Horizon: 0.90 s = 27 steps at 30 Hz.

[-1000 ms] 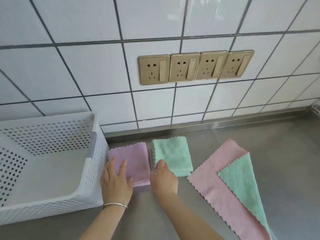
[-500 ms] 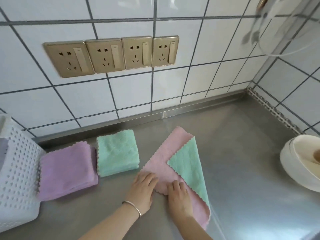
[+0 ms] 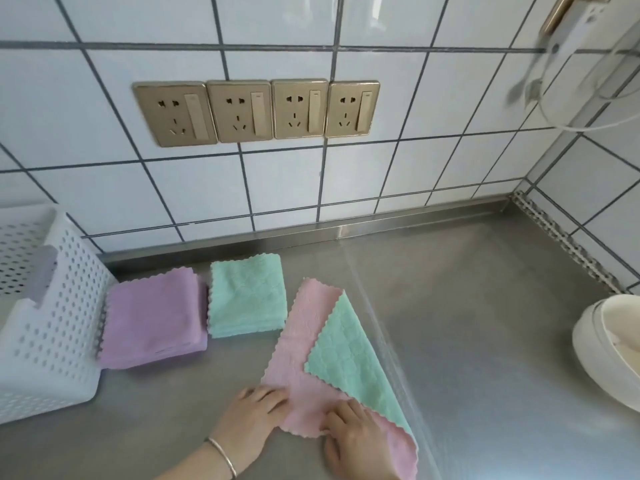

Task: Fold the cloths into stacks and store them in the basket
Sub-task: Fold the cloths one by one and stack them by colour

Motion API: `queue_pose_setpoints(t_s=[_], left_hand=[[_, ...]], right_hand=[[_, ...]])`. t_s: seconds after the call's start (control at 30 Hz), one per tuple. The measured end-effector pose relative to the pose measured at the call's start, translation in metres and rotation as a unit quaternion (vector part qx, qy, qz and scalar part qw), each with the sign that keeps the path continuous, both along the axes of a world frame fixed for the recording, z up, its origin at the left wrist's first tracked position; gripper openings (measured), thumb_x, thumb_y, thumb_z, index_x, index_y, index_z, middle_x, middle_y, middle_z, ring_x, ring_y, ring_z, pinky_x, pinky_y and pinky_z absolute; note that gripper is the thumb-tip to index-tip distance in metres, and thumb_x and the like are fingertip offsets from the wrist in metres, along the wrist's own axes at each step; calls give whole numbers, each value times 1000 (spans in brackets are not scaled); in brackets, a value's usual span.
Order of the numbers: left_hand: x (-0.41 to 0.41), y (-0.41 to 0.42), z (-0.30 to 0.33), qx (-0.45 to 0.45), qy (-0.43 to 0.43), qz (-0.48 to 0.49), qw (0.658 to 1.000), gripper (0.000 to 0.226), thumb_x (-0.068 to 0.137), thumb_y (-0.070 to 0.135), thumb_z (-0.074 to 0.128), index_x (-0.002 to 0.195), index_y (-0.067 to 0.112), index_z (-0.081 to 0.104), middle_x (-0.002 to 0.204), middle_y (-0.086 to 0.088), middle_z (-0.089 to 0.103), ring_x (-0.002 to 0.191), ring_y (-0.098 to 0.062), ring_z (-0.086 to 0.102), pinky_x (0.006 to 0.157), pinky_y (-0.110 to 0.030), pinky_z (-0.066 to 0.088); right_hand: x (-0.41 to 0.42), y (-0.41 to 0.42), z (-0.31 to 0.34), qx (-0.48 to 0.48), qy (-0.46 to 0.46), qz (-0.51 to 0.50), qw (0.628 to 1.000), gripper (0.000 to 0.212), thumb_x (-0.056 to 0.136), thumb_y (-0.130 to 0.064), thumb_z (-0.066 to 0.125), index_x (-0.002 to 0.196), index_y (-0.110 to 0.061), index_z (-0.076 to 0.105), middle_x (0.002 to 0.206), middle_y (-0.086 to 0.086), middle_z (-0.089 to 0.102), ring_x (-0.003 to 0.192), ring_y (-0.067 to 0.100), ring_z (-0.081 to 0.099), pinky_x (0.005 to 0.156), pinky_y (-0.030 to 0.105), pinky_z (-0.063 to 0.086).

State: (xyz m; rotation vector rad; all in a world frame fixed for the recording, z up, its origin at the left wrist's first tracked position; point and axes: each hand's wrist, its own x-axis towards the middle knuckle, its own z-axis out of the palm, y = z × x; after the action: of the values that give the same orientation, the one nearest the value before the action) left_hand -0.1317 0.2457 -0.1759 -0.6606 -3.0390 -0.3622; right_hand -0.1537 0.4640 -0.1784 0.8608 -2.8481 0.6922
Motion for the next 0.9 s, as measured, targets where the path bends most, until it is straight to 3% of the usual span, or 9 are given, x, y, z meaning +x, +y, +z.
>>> queue_pose_setpoints(t_s=[0.2, 0.3, 0.4, 0.47, 0.5, 0.57, 0.63, 0.73, 0.9], left_hand=[[93, -53, -9, 8, -62, 94, 994, 31, 92, 25, 28, 108, 40, 50, 117, 20, 44, 99, -2, 45, 55, -12, 53], [140, -61, 1, 54, -169, 175, 969, 48, 76, 42, 31, 121, 50, 44, 129, 32, 37, 108, 3, 51, 76, -11, 50], [198, -81, -37, -42, -104, 137, 984, 41, 87, 56, 29, 128, 55, 36, 129, 37, 24, 130, -6, 39, 105, -23, 30], [232, -89, -50, 37, -302, 178, 936, 48, 88, 44, 49, 131, 57, 31, 135, 9, 37, 132, -20, 42, 104, -40, 38], [242, -100, -55, 2, -292, 191, 937, 52, 86, 49, 50, 132, 56, 27, 118, 16, 13, 122, -19, 53, 89, -40, 50], [254, -99, -30, 17, -276, 255, 926, 50, 89, 61, 19, 134, 43, 32, 128, 13, 40, 96, -8, 61, 61, -16, 51], [250, -83, 22, 125, -305, 267, 906, 53, 88, 63, 8, 121, 42, 44, 115, 22, 43, 95, -4, 54, 62, -12, 46], [254, -87, 31, 60, -137, 233, 961, 25, 76, 39, 45, 95, 37, 61, 100, 13, 60, 85, -9, 45, 63, -22, 37], [209, -100, 32, 21, -133, 262, 956, 56, 59, 44, 52, 113, 27, 50, 119, 10, 51, 105, -13, 45, 84, -33, 43]], right_hand=[[62, -49, 0, 54, -14, 131, 990, 11, 52, -37, 58, 54, -27, 55, 74, -11, 50, 72, 9, 42, 48, 15, 40], [85, -65, 6, 85, -22, 190, 978, 12, 55, -42, 54, 55, -30, 56, 77, -14, 47, 67, 6, 50, 51, 15, 42], [103, -83, 4, 75, -34, 242, 967, 13, 59, -44, 53, 58, -32, 59, 74, -16, 56, 71, 6, 47, 54, 16, 40], [114, -98, 4, 94, -37, 277, 955, 20, 61, -52, 51, 60, -36, 62, 74, -19, 58, 71, 5, 51, 57, 14, 39], [119, -104, 5, 110, -39, 285, 952, 24, 62, -57, 49, 61, -38, 64, 72, -21, 58, 69, 2, 54, 57, 12, 39], [131, -118, 12, 134, -39, 286, 948, 30, 61, -63, 43, 61, -42, 64, 64, -25, 58, 63, -5, 55, 55, 8, 40], [141, -126, 15, 148, -50, 274, 949, 31, 61, -62, 40, 59, -41, 63, 56, -24, 56, 53, -8, 53, 44, 8, 36], [151, -135, 17, 133, -53, 251, 957, 16, 62, -46, 42, 65, -33, 52, 54, -16, 52, 40, 0, 49, 39, 17, 16], [137, -153, 22, 199, -31, 157, 967, 25, 50, -32, 64, 69, -24, 51, 61, -8, 52, 44, 11, 49, 36, 20, 20]])
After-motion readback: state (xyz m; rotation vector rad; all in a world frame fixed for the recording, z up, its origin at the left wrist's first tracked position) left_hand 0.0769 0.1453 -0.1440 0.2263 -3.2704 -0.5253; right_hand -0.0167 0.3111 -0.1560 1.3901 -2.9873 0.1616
